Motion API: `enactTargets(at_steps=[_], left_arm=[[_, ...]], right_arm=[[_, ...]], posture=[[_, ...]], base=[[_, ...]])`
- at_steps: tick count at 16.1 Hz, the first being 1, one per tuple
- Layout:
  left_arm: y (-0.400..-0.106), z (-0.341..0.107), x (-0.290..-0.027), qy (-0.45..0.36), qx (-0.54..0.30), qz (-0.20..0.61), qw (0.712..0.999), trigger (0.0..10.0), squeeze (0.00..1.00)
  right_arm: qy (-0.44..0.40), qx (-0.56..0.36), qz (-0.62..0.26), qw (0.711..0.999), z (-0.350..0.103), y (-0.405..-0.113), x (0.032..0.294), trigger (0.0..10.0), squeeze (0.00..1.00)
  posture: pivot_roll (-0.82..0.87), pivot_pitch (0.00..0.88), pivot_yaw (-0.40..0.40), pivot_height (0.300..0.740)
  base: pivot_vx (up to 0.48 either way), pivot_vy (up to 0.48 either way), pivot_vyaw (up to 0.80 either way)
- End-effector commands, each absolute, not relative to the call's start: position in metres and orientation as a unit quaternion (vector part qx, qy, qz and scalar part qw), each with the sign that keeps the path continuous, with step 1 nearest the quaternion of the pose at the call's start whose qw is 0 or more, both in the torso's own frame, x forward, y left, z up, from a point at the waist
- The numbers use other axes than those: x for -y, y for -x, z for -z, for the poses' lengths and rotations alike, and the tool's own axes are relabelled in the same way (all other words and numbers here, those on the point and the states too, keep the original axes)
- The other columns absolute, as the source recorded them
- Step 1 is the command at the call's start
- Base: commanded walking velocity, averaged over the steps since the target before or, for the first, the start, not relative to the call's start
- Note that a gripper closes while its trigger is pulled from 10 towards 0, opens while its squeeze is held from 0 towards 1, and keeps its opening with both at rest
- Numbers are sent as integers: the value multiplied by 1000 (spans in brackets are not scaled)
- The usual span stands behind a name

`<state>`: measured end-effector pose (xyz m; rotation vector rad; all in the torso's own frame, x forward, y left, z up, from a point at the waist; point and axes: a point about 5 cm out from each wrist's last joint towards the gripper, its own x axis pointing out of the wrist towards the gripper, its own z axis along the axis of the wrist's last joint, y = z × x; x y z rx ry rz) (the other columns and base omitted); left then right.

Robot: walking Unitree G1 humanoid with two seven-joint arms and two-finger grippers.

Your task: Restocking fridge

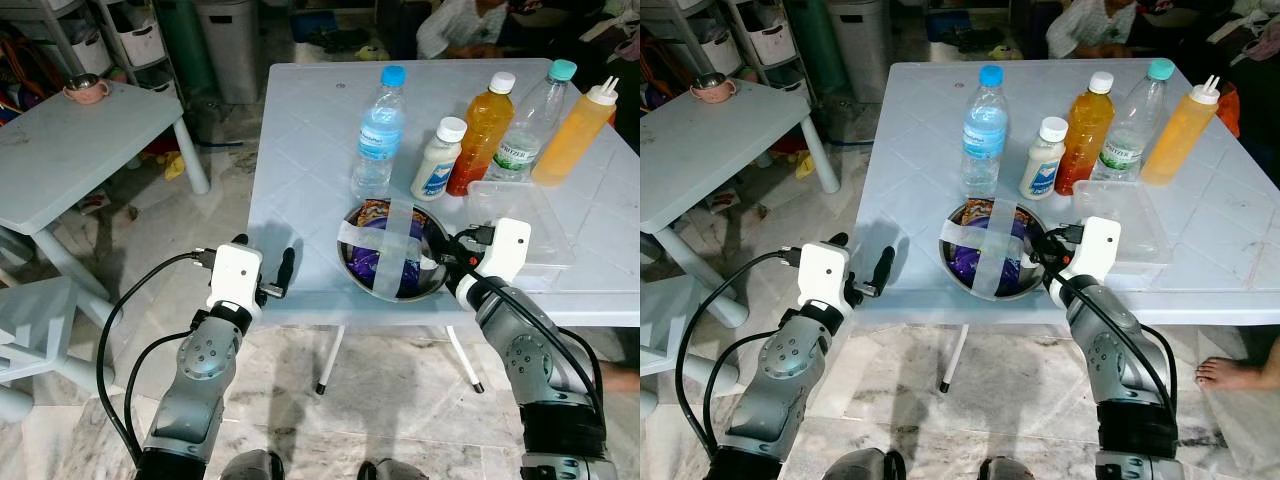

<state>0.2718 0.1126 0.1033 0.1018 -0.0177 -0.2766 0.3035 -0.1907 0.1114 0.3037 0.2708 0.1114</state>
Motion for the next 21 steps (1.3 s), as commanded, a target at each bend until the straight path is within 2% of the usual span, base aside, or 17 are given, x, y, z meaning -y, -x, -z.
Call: enactTargets(at_steps=[1,3,4,5,11,21], left_arm=[[-273,-105,-116,-63,13,123,990,10000,0],[-274,-103,-120,-69,3,101,992,10000,0],[-272,-97,-125,-66,-12,85,994,10000,0],[-269,-94,-127,-68,-18,80,994,10000,0],[-268,-89,-130,-70,-28,71,995,10000,0],[-278,-95,-128,-74,-17,71,995,10000,0]], right_arm=[[-145,-166,-45,974,-93,-296,192,0,0],[-149,-135,-47,978,-101,-297,191,0,0],[-168,-106,-46,979,-107,-293,188,9059,0],[-180,-93,-42,978,-108,-289,186,10000,0],[-184,-26,-42,982,-120,-284,176,10000,0],[-191,10,-53,980,-131,-285,170,10000,0]], posture=[[15,63,33,740],[15,61,33,740],[14,54,34,740],[15,48,32,740],[16,42,25,740],[15,38,19,740]], base=[[0,0,0],[0,0,0],[0,0,0],[0,0,0],[-305,0,0],[-360,0,800]])
